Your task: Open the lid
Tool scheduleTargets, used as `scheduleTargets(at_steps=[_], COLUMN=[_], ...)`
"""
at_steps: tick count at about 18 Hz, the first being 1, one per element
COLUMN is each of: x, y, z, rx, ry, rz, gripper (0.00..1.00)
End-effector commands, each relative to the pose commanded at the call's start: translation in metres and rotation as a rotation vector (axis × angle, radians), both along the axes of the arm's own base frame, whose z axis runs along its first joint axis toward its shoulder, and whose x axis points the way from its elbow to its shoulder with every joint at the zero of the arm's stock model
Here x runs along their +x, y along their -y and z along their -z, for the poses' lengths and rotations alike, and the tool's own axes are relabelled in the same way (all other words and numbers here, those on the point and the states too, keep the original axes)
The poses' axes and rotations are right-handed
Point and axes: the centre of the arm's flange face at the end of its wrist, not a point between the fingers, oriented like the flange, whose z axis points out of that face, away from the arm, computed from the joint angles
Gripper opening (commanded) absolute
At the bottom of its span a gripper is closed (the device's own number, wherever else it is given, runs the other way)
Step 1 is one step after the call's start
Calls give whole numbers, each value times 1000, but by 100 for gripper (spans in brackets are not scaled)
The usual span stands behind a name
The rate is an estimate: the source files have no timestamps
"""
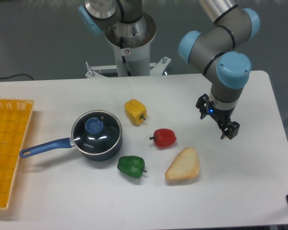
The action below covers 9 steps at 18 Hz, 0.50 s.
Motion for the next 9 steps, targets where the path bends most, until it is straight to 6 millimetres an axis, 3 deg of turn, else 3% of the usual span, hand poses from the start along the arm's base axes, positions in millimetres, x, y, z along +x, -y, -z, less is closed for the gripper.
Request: scheduleTargets(at_steps=[9], x=[4], y=[2], z=[-3], rx=[0], ry=[-4], rz=[3], gripper=[100])
